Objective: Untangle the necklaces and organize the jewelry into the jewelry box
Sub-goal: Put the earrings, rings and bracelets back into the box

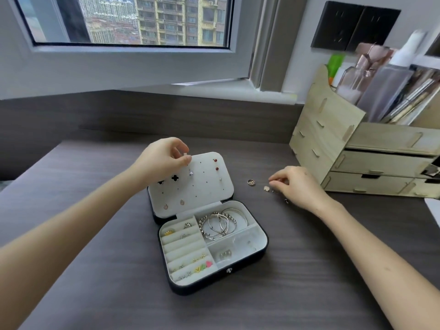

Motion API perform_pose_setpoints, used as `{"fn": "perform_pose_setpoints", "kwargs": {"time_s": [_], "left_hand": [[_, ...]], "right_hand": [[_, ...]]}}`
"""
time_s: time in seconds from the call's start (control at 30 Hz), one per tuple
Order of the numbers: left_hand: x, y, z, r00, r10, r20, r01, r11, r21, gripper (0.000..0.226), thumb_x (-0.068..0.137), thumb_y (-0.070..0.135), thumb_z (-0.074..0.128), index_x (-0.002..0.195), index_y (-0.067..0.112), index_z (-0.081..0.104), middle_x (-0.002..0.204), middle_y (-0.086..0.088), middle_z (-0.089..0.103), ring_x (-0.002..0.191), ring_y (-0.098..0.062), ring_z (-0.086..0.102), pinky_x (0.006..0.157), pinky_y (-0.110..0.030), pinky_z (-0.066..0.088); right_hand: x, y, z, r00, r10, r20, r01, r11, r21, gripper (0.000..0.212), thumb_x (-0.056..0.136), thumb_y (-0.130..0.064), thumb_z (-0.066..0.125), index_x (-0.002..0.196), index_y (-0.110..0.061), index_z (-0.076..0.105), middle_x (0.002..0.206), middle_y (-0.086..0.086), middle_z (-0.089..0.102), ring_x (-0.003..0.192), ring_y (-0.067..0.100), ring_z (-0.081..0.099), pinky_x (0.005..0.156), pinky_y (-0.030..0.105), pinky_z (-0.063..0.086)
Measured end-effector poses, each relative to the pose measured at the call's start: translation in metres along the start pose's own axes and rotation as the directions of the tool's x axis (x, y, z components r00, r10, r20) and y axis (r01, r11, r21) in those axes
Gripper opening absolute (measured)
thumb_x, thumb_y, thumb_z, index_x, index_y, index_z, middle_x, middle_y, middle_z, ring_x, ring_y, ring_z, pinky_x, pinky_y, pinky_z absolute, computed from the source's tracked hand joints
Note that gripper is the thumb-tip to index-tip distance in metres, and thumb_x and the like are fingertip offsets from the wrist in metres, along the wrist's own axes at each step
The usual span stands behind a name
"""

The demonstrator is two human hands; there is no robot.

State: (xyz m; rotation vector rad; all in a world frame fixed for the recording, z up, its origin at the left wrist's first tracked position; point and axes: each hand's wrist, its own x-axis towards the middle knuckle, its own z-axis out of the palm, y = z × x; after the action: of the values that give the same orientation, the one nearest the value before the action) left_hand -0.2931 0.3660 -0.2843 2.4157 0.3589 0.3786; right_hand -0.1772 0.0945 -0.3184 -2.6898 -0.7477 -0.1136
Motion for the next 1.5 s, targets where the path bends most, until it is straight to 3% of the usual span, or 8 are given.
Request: {"fn": "perform_pose_setpoints", "kwargs": {"time_s": [0.3, 0.57, 0.73, 0.83, 0.93, 1.03, 1.23, 1.5], "left_hand": [[-0.008, -0.002, -0.008, 0.999, 0.006, -0.038, -0.009, 0.997, -0.075, 0.013, 0.09, 0.016, 0.055, 0.099, 0.018, 0.064, 0.093, 0.003, 0.065, 0.083, -0.01, 0.06, 0.059, -0.027, 0.051], [-0.015, -0.021, -0.017, 0.993, -0.039, 0.109, 0.058, 0.981, -0.184, 0.025, 0.092, 0.006, 0.048, 0.102, 0.022, 0.065, 0.102, 0.007, 0.068, 0.097, -0.014, 0.063, 0.084, -0.044, 0.054], [-0.015, -0.025, -0.007, 0.993, -0.014, 0.119, 0.032, 0.988, -0.148, 0.026, 0.093, 0.003, 0.045, 0.107, 0.016, 0.063, 0.105, 0.004, 0.064, 0.078, -0.005, 0.056, 0.042, -0.009, 0.039], [-0.014, -0.029, -0.003, 0.989, -0.006, 0.147, 0.017, 0.997, -0.072, 0.025, 0.092, 0.007, 0.047, 0.105, 0.021, 0.063, 0.106, 0.004, 0.065, 0.092, -0.011, 0.059, 0.069, -0.023, 0.051], [-0.01, -0.027, 0.003, 0.991, 0.027, 0.131, -0.045, 0.99, 0.137, 0.02, 0.091, 0.013, 0.05, 0.1, 0.026, 0.062, 0.106, 0.008, 0.066, 0.1, -0.016, 0.06, 0.095, -0.036, 0.041], [-0.006, -0.005, 0.013, 0.988, 0.117, 0.1, -0.136, 0.967, 0.214, 0.019, 0.091, 0.015, 0.05, 0.101, 0.022, 0.064, 0.102, 0.01, 0.065, 0.085, -0.013, 0.061, 0.085, -0.032, 0.039], [0.016, 0.04, 0.048, 0.948, 0.262, 0.18, -0.302, 0.919, 0.255, 0.013, 0.09, 0.024, 0.057, 0.092, 0.026, 0.07, 0.088, 0.013, 0.057, 0.099, -0.015, 0.058, 0.088, -0.029, 0.032], [0.037, 0.066, 0.09, 0.92, 0.266, 0.286, -0.358, 0.867, 0.345, 0.012, 0.087, 0.026, 0.06, 0.093, 0.026, 0.07, 0.103, 0.009, 0.066, 0.101, -0.017, 0.057, 0.087, -0.029, 0.027]], "right_hand": [[0.007, -0.014, 0.017, 0.998, -0.061, 0.005, 0.061, 0.988, -0.143, 0.011, 0.09, -0.024, 0.06, 0.086, -0.018, 0.069, 0.096, 0.002, 0.066, 0.1, 0.024, 0.052, 0.086, 0.035, 0.044], [0.01, -0.02, 0.014, 0.989, -0.024, 0.146, 0.047, 0.986, -0.157, 0.012, 0.089, -0.017, 0.06, 0.099, -0.015, 0.067, 0.106, 0.005, 0.065, 0.103, 0.023, 0.057, 0.083, 0.026, 0.04], [0.008, -0.016, 0.013, 0.99, -0.027, 0.136, 0.038, 0.996, -0.08, 0.011, 0.087, -0.011, 0.06, 0.092, -0.015, 0.07, 0.099, 0.003, 0.067, 0.099, 0.021, 0.059, 0.078, 0.022, 0.039], [0.01, -0.009, 0.003, 0.999, -0.019, 0.033, 0.02, 1.0, -0.012, 0.017, 0.088, -0.009, 0.057, 0.09, -0.015, 0.072, 0.096, 0.002, 0.07, 0.096, 0.021, 0.061, 0.078, 0.025, 0.042], [0.011, -0.002, -0.008, 1.0, -0.011, 0.006, 0.011, 1.0, 0.017, 0.017, 0.088, -0.006, 0.057, 0.09, -0.011, 0.073, 0.094, 0.004, 0.07, 0.091, 0.019, 0.061, 0.078, 0.025, 0.042], [0.008, 0.002, -0.01, 0.999, -0.005, 0.045, 0.004, 1.0, 0.006, 0.015, 0.089, -0.008, 0.058, 0.091, -0.011, 0.073, 0.091, 0.004, 0.071, 0.087, 0.016, 0.061, 0.075, 0.022, 0.04], [0.01, 0.008, 0.002, 1.0, -0.002, -0.027, 0.001, 1.0, -0.016, 0.014, 0.088, -0.018, 0.063, 0.096, -0.012, 0.073, 0.096, 0.004, 0.07, 0.094, 0.023, 0.06, 0.083, 0.031, 0.045], [0.028, 0.001, 0.023, 0.999, -0.025, -0.033, 0.022, 0.997, -0.069, 0.011, 0.088, -0.027, 0.063, 0.093, -0.02, 0.069, 0.095, 0.001, 0.067, 0.1, 0.024, 0.051, 0.085, 0.033, 0.043]]}}
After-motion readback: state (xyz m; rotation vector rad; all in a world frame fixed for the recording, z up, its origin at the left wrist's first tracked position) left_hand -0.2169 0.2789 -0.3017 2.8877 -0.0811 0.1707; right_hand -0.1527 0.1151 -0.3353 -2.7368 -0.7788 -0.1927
